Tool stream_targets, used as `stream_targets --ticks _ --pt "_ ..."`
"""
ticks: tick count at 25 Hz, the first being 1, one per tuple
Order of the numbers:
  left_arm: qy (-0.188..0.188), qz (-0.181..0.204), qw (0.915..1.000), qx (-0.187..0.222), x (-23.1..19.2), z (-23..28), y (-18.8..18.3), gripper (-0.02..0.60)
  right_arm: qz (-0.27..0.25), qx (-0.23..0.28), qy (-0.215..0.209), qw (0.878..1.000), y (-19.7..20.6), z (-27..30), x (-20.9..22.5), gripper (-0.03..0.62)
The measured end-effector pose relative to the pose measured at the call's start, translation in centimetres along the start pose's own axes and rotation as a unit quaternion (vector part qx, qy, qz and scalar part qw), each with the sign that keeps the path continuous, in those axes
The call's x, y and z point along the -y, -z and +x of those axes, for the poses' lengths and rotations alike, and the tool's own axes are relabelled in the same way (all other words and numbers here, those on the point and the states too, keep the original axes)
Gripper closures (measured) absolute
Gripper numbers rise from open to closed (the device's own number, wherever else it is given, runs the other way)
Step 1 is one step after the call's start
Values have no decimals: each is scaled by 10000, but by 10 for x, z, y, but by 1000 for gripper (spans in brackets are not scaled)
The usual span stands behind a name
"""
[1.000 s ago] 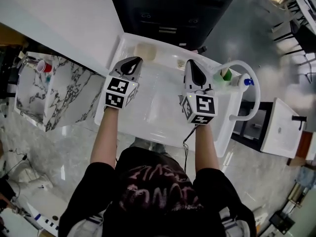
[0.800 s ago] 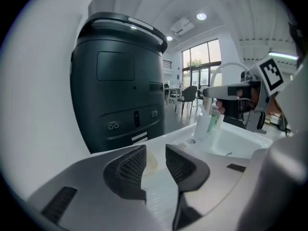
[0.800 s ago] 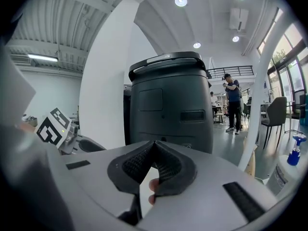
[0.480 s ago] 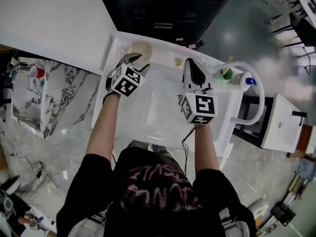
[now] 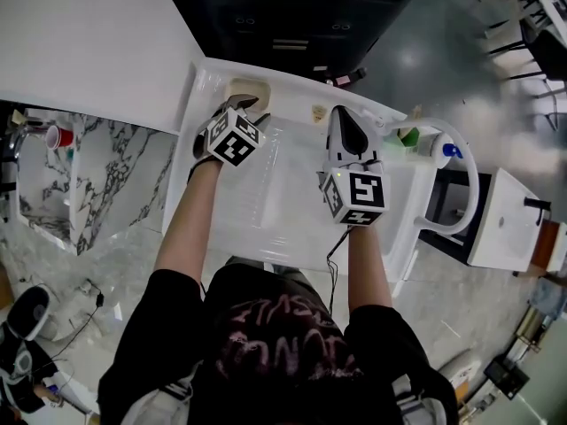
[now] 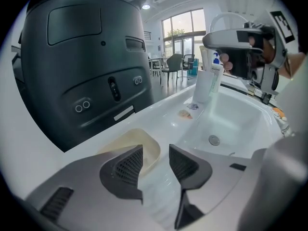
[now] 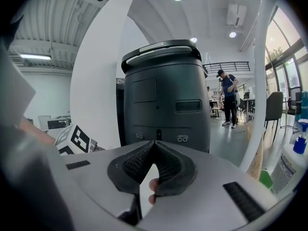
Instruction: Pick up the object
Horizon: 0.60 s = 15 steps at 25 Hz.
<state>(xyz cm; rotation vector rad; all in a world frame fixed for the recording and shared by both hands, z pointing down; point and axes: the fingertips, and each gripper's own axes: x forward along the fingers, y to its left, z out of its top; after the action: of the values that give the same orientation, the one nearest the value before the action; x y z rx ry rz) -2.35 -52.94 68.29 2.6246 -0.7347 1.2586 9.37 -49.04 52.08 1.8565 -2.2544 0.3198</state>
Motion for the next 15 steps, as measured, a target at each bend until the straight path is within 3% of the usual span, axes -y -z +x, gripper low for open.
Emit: stream_targets --ticks 4,9,15 --pt "87 143 9997 -200 3 11 6 410 13 -40 23 10000 3 1 3 579" --pt "13 251 9993 -274 2 17 6 483 22 -66 69 10000 5 1 7 579" --pt "15 428 9985 -332 2 19 6 515 48 -70 109 9999 4 1 10 579"
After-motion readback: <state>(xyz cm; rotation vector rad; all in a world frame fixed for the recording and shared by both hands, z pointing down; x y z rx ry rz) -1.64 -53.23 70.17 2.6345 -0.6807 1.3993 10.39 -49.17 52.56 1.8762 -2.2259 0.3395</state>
